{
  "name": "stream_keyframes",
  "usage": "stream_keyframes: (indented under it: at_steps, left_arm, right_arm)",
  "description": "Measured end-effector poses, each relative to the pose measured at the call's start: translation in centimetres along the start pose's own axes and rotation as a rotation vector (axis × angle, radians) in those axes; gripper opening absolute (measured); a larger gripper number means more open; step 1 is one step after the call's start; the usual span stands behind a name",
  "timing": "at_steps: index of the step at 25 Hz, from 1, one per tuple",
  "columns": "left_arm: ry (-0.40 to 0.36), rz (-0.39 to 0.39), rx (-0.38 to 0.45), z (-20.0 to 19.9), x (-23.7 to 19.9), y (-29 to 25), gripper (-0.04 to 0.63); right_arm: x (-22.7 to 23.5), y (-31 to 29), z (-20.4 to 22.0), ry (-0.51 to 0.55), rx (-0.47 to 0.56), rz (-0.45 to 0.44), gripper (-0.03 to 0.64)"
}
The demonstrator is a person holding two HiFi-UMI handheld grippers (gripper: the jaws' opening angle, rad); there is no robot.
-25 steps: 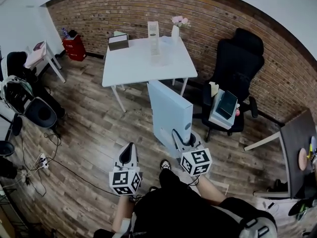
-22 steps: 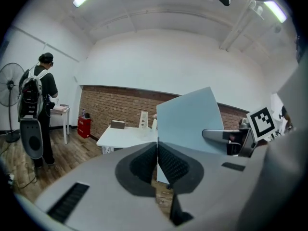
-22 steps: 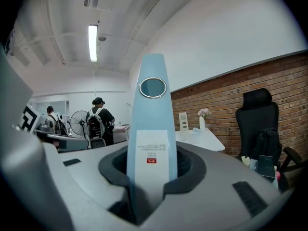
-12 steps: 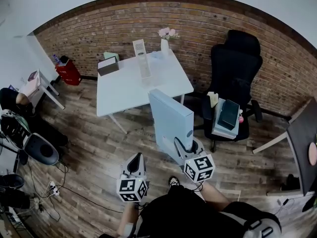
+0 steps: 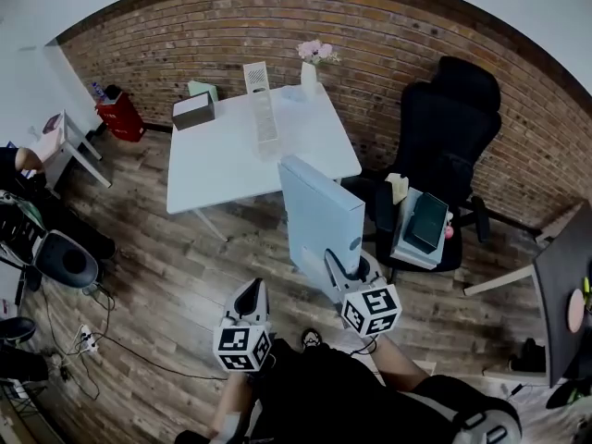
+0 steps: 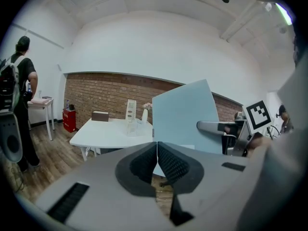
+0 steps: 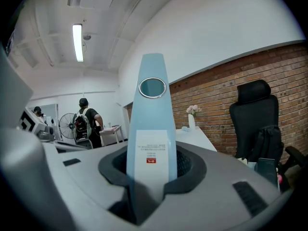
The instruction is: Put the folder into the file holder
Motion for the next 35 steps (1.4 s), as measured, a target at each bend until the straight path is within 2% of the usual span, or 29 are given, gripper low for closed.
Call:
stream_keyframes:
  at_steps: [6, 9, 21, 35]
  left_arm:
    - [0.018, -0.067, -0.034, -0.4, -4.4, -1.2, 0.023]
    - [0.020, -0.077, -0.030, -1.2, -6.6, -3.0, 0.023]
    - [0.006, 0.045, -0.011, -5.1, -14.3, -12.7, 0.023]
    - [0.035, 0.129, -0.056, -6.5, -24.9, -17.3, 0.023]
  right_arm:
    - [-0.2, -4.1, 0.7, -0.028, -0.035, -0.011, 0.150]
    - [-0.4, -6.5, 0.6, -0.017, -0.043, -0.008, 0.150]
    - [-0.2, -16.3, -1.3, 0.023, -0.013, 0.085, 0.150]
    - [-3.7, -25.5, -4.5, 0.082, 0.088, 0.202, 0.150]
Point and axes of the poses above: the fingertips, and each gripper's own axes: y backward along the fingers, x to its right, z out of its underside, the point moved 5 cm from there along y, backward along the fingers, and after that the axes turned 8 degrees about x, right-handed, at the moved point
